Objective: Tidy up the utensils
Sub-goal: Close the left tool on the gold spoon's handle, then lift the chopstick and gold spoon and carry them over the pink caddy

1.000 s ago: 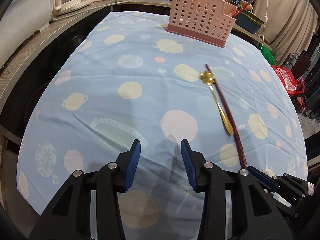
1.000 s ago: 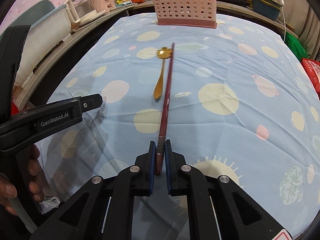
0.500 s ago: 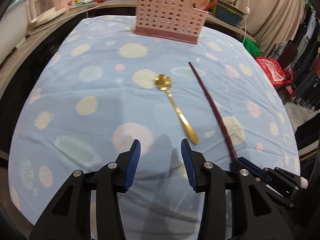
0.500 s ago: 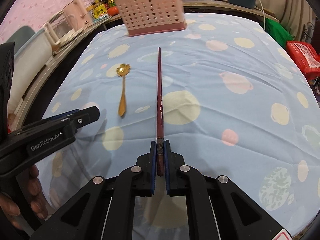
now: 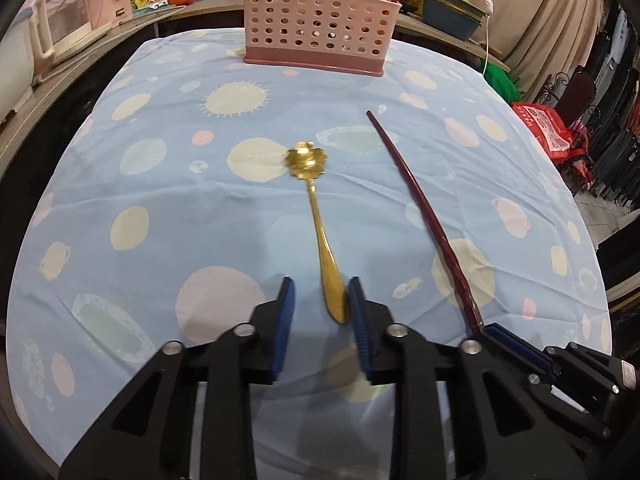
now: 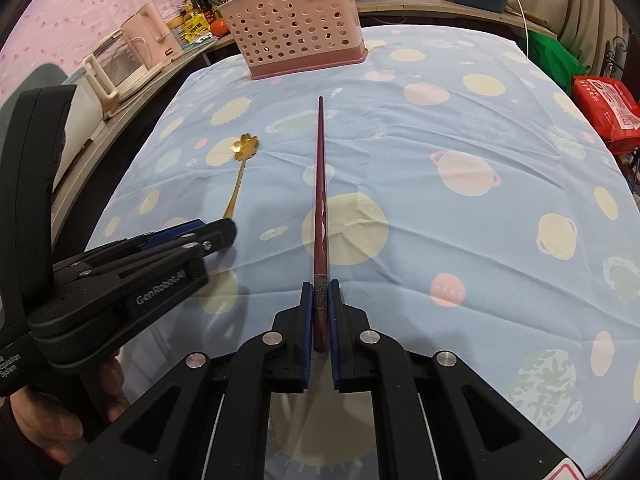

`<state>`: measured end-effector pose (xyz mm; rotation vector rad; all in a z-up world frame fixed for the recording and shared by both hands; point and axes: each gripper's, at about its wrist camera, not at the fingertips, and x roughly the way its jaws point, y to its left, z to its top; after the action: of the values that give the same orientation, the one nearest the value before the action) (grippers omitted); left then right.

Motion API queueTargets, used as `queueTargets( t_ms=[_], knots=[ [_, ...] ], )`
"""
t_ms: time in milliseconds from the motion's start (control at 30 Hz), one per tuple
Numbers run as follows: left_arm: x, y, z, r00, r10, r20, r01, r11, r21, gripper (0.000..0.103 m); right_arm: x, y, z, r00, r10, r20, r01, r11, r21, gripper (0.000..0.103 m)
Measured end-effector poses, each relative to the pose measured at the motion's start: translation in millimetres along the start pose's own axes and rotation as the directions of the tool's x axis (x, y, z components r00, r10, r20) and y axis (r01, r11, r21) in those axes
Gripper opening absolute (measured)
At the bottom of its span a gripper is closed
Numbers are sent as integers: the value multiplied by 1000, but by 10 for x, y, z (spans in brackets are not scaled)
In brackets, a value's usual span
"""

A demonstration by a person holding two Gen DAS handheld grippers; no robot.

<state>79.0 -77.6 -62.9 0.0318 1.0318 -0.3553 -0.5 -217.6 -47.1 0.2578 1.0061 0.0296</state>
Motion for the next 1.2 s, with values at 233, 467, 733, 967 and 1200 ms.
queueTargets(
  t_ms=[233, 467, 733, 967, 1200],
  knots=[
    [-72, 97, -55, 999, -43, -2, 43, 999, -22, 10, -24, -1, -1, 1000, 5, 7, -5, 1000, 4, 7],
    [-288, 158, -20, 998, -52, 42, 54, 998, -39, 10, -102, 6, 14, 1000, 7, 25, -8, 1000, 8, 7],
    [-605, 223, 122, 990, -58, 128, 66, 996, -62, 10, -242, 36, 77, 998, 17, 60, -18, 1000, 4, 7],
    [-742, 258, 257, 985, -53, 164, 64, 996, -61, 1, -356, 66, 164, 996, 31, 84, -31, 1000, -3, 7],
    [-854, 259, 412, 980, -49, 195, 59, 997, -47, 1, -512, 85, 321, 991, 47, 122, -48, 999, 0, 7]
  ],
)
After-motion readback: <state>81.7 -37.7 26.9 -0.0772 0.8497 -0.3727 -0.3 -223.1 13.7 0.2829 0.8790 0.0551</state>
